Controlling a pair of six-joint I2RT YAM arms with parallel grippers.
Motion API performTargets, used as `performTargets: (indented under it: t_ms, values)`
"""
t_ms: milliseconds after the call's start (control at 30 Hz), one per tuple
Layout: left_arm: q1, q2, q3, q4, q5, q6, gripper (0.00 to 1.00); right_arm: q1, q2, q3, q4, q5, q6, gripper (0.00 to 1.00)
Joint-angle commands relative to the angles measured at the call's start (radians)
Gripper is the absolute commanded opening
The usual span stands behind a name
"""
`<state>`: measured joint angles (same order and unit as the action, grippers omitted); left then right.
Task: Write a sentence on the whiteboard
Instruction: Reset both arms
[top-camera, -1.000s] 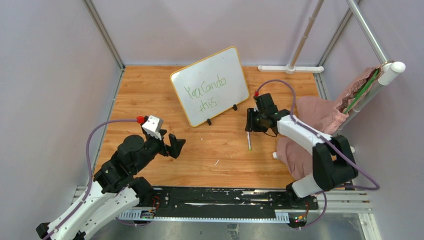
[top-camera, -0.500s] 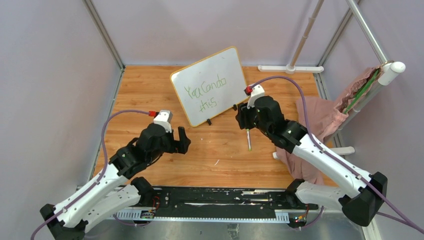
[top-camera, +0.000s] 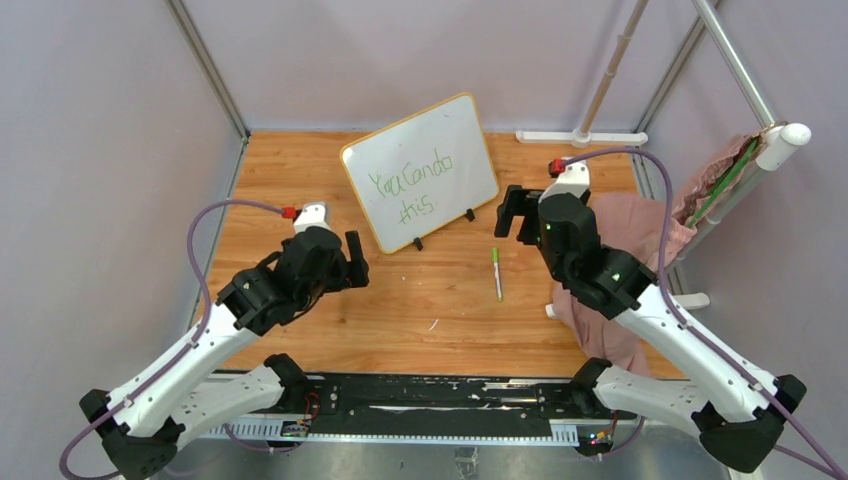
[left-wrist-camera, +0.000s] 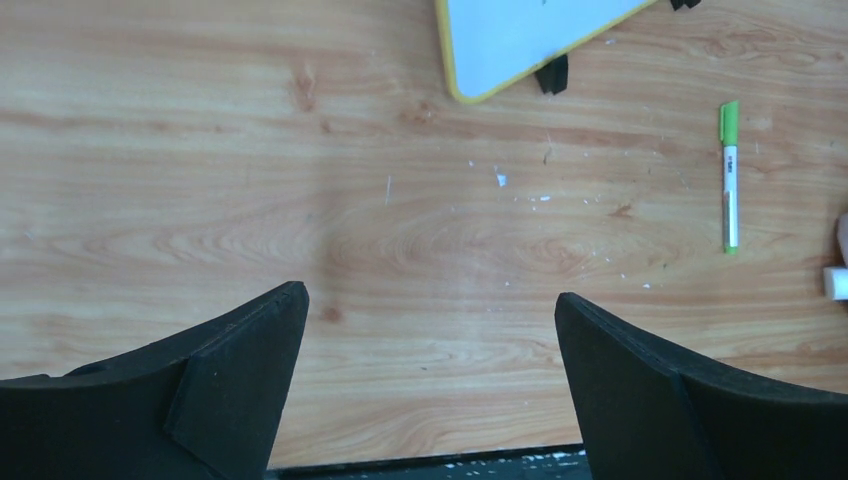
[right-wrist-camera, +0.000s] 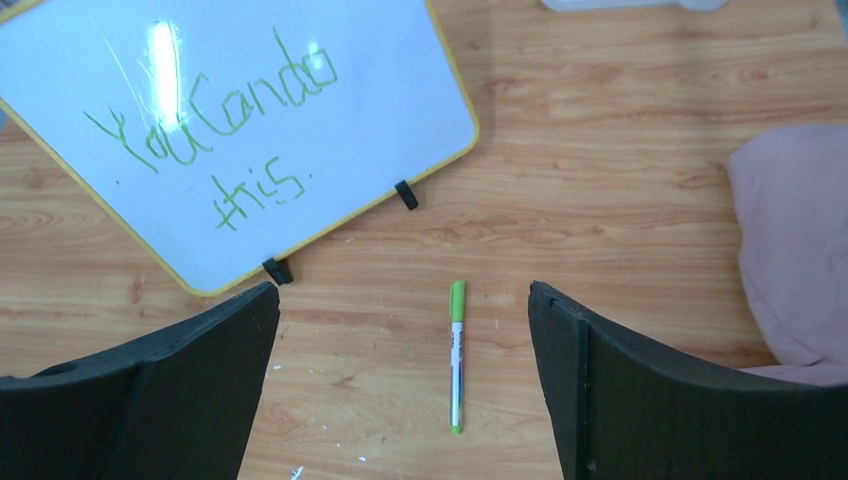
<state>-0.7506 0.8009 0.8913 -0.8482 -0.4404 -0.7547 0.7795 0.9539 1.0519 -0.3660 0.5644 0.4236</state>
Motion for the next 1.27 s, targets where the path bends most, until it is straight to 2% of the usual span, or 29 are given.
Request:
performTargets:
  t_ms: [0,67,167,267,333,467,567,633,733,800,867,967,1100,1233]
  values:
    - [-0.005,0.083,0.134,-0.021,-0.051,0.232,1.0,0.01,-0.05,0.121,-0.121,0.083,-0.061,0.98]
    - [-0.006,0.102,0.169,-0.022,-0.073,0.244,1.0,0.011,-0.079,0.145,-0.123,0.076,-0.133,1.0]
    - [-0.005,0.101,0.222,0.032,-0.058,0.325,1.0,0.01,-0.146,0.133,-0.026,0.056,-0.297,1.0]
    - [-0.006,0.12,0.352,0.05,-0.036,0.414,1.0,0.01,-0.199,0.137,0.086,0.035,-0.4,1.0]
    - [-0.004,0.134,0.448,0.052,-0.025,0.467,1.0,0.017,-0.178,0.214,0.057,0.05,-0.46,1.0]
    - [-0.005,0.155,0.594,0.088,-0.004,0.553,1.0,0.148,-0.087,0.352,0.064,0.276,-0.618,1.0]
    - [-0.006,0.174,0.677,0.122,-0.011,0.586,1.0,0.283,-0.012,0.361,0.278,0.478,-0.818,1.0]
    - [-0.006,0.182,0.729,0.144,-0.008,0.596,1.0,0.331,0.017,0.345,0.42,0.536,-0.92,1.0]
    - [-0.005,0.165,0.765,0.199,0.024,0.601,1.0,0.337,-0.01,0.302,0.441,0.449,-0.856,1.0]
    - [-0.005,0.127,0.736,0.254,0.066,0.606,1.0,0.337,-0.067,0.249,0.404,0.311,-0.79,1.0]
    - [-0.006,0.076,0.686,0.293,0.107,0.607,1.0,0.337,-0.137,0.183,0.393,0.242,-0.713,1.0]
    - [-0.005,0.003,0.614,0.283,0.079,0.597,1.0,0.337,-0.255,0.074,0.4,0.266,-0.642,1.0]
    - [-0.006,-0.078,0.534,0.247,-0.003,0.595,1.0,0.337,-0.394,-0.026,0.391,0.317,-0.661,1.0]
    - [-0.006,-0.084,0.518,0.241,-0.042,0.604,1.0,0.336,-0.437,-0.034,0.391,0.339,-0.686,1.0]
